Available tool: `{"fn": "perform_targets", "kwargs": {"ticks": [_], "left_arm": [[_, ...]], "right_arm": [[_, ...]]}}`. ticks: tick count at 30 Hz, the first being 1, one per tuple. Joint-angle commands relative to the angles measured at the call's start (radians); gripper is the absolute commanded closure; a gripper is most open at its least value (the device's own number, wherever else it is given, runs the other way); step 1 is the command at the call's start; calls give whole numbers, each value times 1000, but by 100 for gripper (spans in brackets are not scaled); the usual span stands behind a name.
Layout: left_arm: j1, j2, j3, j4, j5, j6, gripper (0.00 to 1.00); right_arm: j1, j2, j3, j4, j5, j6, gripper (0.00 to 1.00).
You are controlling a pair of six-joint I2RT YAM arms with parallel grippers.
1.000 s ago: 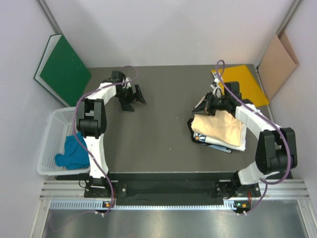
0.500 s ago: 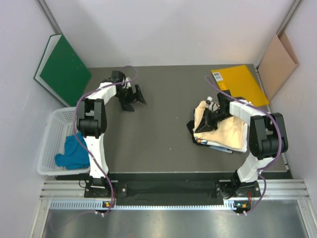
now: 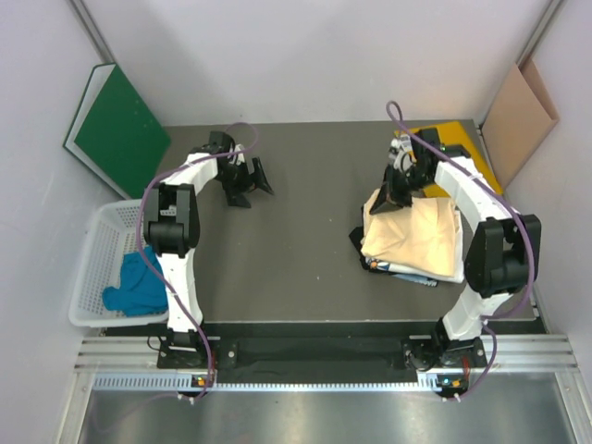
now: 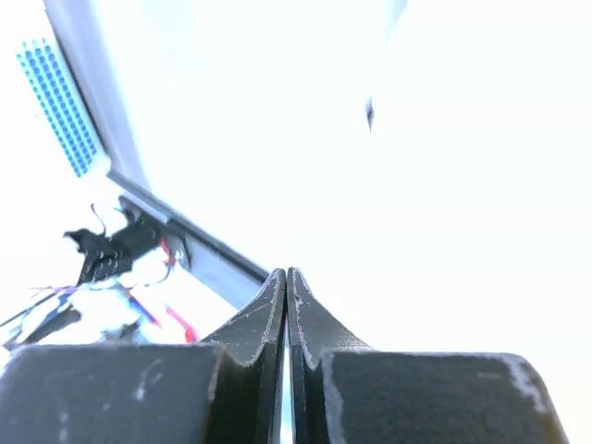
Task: Fold and stack the t-shirts
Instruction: Neatly place the folded tshirt to the corner
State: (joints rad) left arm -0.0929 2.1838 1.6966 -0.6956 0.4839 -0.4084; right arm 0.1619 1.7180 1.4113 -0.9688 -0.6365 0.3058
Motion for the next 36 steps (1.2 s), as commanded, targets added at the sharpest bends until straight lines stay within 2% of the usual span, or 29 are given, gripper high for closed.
{"fn": "perform_targets", "kwargs": {"ticks": [1,9,12,17,27,36], "left_arm": [[-10,48,-6,-41,-56,40,1],[-10,37,-9,-45,-67,46,1],[-10,31,-9,-50,-73,51,1],[-10,36,-11,-48,-70,51,1],[-10,41,-6,-38,-62,46,1],[-10,41,-8,-31,-53,46,1]], "right_arm": [[65,49,178,-69,107,-45,100],[280,328,458,-220,305,-86,100],[321,393,474,-254,334,-89,100],[335,420,373,-243,380,-94,100],[330,430,207,-269,607,-62,100],[223,382,31,-231,756,33,100]]}}
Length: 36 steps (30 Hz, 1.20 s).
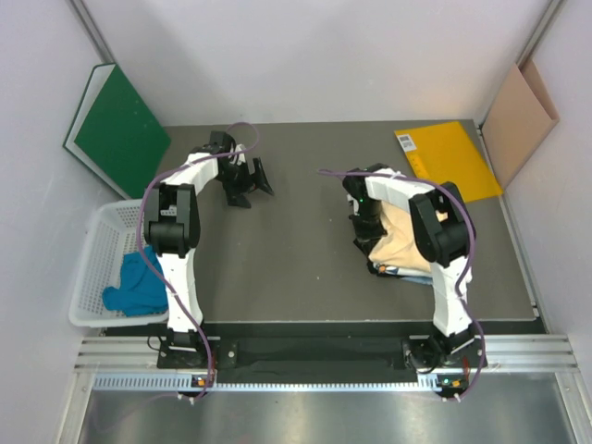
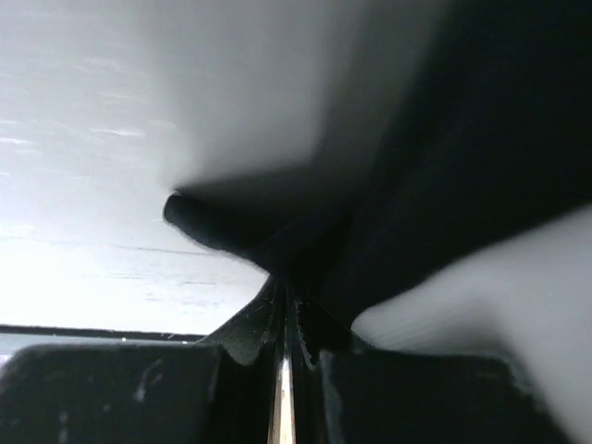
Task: Fold and stack the t-shirts
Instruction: Neatly place the folded tshirt to the corner
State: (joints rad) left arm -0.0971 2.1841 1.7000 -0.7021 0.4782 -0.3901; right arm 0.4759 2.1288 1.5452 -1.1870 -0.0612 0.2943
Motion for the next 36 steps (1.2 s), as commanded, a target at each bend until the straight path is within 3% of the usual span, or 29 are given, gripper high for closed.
{"fn": "perform_targets", "kwargs": {"ticks": [1,16,25,30,31,33,34,36], "left_arm": [[-6,40,-13,-23,-46,28,1],[-7,34,-23,-11,-38,27,1],[-7,36,-20,-10,-35,26,1],[-7,26,-22,0,-23,37,1],[-9,23,-23,4,-27,37,1],[-9,13,-23,4,-29,43,1],[-10,6,-26,15,-32,42,1],[-10,-13,-36,24,-39,43,1]], "right_arm": [[-121,-38,-115,-7,187,49,100],[-387,-142,-280,-3,415,74,100],[-522,-214,-318,-7,437,91,100],[-511,-219,-268,-5,376,51,100],[-487,-231,-254,4,364,39,77],[-436,-285,-202,23,342,3,46],[-400,-314,-180,38,343,2,1],[-353,-328,-111,67,322,-27,0]]}}
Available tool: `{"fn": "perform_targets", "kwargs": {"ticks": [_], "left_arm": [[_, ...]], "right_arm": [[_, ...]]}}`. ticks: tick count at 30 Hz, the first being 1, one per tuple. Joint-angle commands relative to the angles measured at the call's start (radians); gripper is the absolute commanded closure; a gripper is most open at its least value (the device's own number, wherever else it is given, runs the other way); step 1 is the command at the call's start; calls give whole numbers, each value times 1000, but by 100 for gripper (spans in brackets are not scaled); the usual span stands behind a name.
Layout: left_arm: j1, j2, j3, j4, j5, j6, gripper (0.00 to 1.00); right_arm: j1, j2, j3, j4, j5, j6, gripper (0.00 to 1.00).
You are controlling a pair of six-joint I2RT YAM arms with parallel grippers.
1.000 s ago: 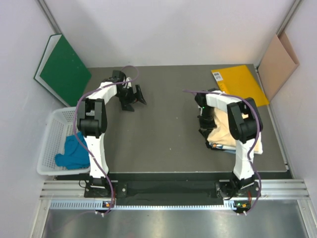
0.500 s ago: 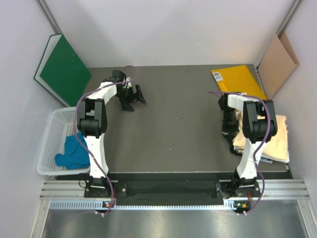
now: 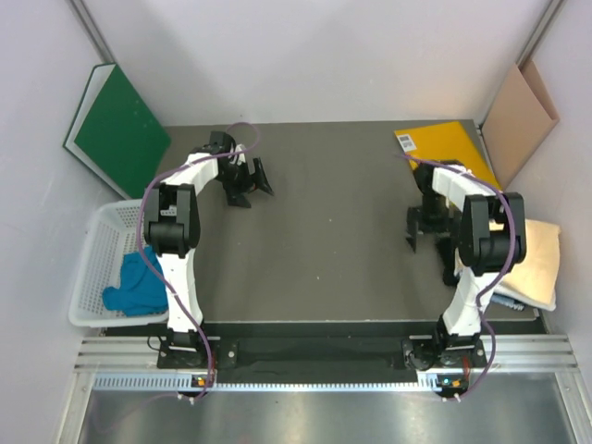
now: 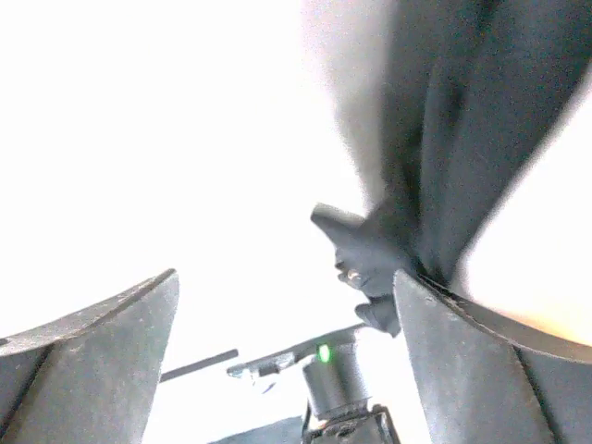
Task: Fold and stack the t-shirts
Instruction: Neatly place the folded tshirt to the corner
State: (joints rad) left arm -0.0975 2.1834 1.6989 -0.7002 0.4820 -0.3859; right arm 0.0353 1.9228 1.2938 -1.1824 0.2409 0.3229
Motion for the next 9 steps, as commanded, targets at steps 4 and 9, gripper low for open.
{"fn": "perform_targets", "kwargs": {"ticks": [4,9], "left_arm": [[-10,-33,-30,28,-42,50,1],[-10,-56,-28,39,-65,65,1]], "right_arm": [[162,-120,239,134,-18,-100,0],[282,-134,311,253,-72,-151,0]]}}
